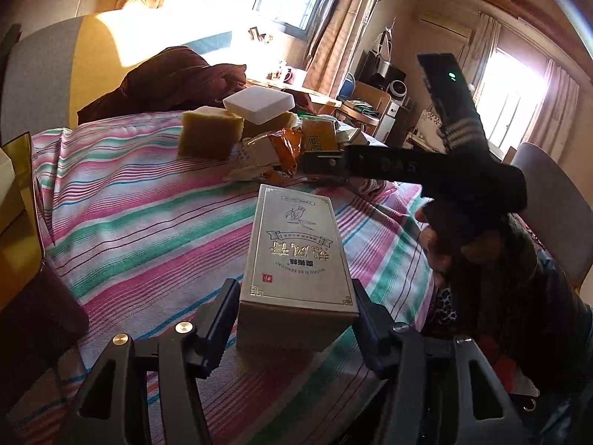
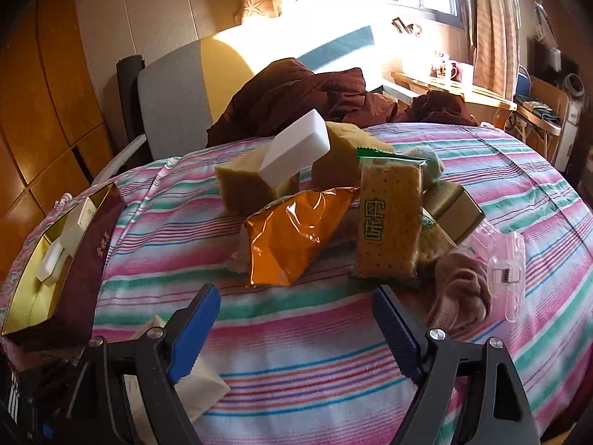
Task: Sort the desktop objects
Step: 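Grasp the orange snack bag with the right tool while the left tool holds the box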
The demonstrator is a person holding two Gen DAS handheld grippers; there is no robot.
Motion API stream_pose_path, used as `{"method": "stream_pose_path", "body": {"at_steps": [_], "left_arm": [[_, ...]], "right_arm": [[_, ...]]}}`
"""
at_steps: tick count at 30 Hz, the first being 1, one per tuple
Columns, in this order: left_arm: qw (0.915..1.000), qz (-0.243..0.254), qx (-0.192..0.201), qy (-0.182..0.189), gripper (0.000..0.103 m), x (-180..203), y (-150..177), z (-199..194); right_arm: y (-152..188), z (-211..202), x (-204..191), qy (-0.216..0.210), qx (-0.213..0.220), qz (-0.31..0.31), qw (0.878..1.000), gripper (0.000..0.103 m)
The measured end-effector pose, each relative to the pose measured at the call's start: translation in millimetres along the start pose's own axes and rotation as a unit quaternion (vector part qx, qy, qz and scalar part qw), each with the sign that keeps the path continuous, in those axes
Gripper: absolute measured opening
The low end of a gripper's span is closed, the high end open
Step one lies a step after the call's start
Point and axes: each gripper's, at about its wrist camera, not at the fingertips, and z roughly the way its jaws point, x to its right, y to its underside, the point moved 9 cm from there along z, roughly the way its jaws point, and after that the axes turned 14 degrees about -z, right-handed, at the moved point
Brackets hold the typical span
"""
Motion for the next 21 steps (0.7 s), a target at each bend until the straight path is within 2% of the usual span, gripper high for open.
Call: {"method": "stream_pose_path", "body": {"at_steps": [5,10,14,17,21], "left_arm": [[0.9999,-0.003,0.016,-0.003,0.056,-3.2,1.2,-9.1],[0.9995,-0.022,0.020,0.007,0.056,-11.4,2.1,-16.6],[0.9993,-0.029,0.021,0.013,0.057,-12.8,2.0,-17.3],[0.9991,-0.036,0.020,0.011,0.059,-15.0,2.3,-16.9],[0.9990,-0.042,0.017,0.002,0.067,-18.6,2.3,-16.2]], "right_arm": [[-14.3,36.2,6.4,-0.024,-0.029,0.055,0.998,0.086],[-21.4,56.9,20.2,-0.050,-0.031,0.137,0.989,0.088],[-25.8,69.8,17.6,-0.059,-0.034,0.143,0.987,0.085],[-26.3,72.5,12.4,-0.060,-0.028,0.129,0.989,0.067],[-25.7,64.9,2.0,-0.050,-0.021,0.090,0.994,0.063]]}}
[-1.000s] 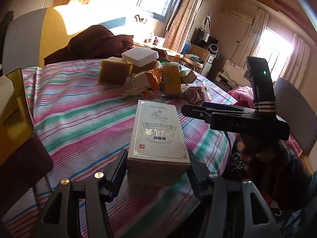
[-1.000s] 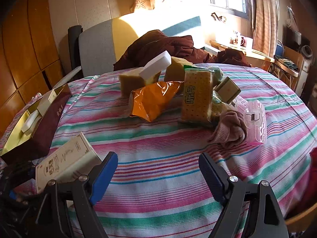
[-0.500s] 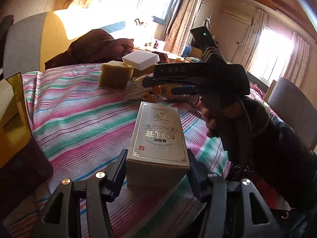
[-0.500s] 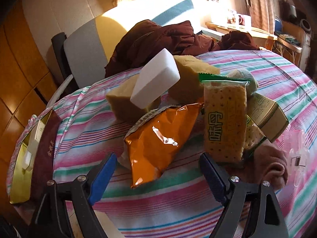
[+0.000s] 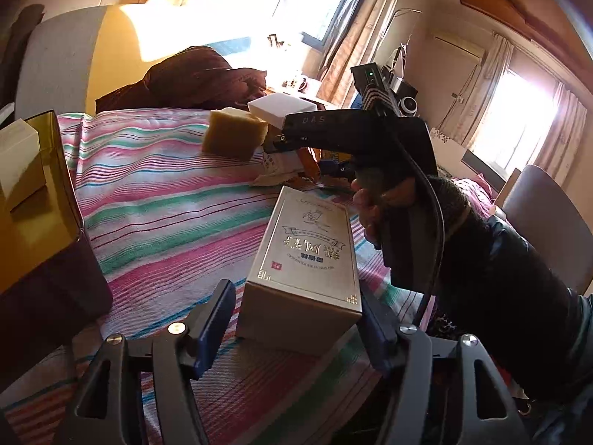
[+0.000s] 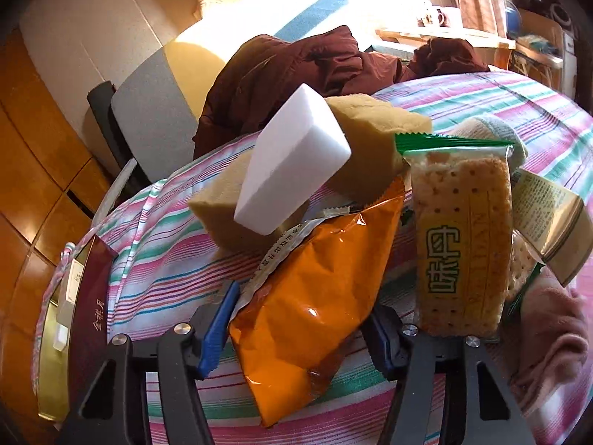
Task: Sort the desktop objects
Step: 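Grasp the orange snack bag with the right tool while the left tool holds the box, then place the labelled box and orange bag into the gold tray, opening both tools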
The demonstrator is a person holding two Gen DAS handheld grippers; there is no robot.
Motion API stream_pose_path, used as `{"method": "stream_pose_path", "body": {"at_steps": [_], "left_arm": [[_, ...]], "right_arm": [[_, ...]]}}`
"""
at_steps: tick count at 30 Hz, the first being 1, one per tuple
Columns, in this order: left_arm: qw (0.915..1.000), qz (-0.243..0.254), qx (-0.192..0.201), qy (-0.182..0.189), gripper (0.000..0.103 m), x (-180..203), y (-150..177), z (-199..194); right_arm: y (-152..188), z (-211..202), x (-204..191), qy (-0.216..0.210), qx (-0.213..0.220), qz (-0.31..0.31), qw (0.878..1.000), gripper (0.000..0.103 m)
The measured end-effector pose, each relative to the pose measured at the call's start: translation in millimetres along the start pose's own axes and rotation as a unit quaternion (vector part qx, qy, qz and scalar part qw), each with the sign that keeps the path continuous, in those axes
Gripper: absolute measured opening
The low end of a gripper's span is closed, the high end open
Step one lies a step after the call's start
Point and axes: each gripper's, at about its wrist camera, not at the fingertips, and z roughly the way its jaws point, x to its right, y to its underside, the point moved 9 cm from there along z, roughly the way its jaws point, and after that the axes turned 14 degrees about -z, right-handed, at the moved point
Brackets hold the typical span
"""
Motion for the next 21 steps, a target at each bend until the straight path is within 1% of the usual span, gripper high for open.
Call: {"method": "stream_pose_path", "body": {"at_steps": [4,7,9,11,12,13,18,21], "left_arm": [[0.9998,0.016,-0.002,-0.009,0.068,5.0,0.4,1.9],[0.9988,0.041,-0.014,-0.021,0.068,9.1,3.3,9.9],[0.9983,0.049,-0.022,-0.022,0.068,11.1,5.0,15.3],[0.9984,0.047,-0.030,-0.012,0.066,13.4,5.3,19.9],[0.9984,0.046,-0.032,-0.010,0.060,13.8,5.6,21.2],[0.9984,0.045,-0.031,-0.012,0.057,13.7,5.8,22.2],[0.9989,0.039,-0.020,-0.019,0.056,12.8,7.3,18.7],[0.9993,0.030,-0.005,-0.022,0.056,12.2,4.6,9.8]], "right_arm": [[8.9,-11.3,-9.1,-0.006,0.005,-0.028,1.000,0.063],[17.9,-21.4,-16.6,-0.015,0.008,-0.051,0.999,0.063],[24.0,-28.4,-20.2,-0.019,0.009,-0.066,0.998,0.063],[30.1,-35.8,-22.3,-0.024,0.011,-0.075,0.997,0.063],[32.9,-39.5,-22.9,-0.025,0.013,-0.079,0.996,0.063],[35.5,-43.2,-23.2,-0.026,0.015,-0.082,0.996,0.063],[45.6,-60.5,-21.9,-0.032,0.026,-0.085,0.996,0.063],[50.4,-70.2,-24.3,-0.037,0.033,-0.089,0.995,0.063]]}}
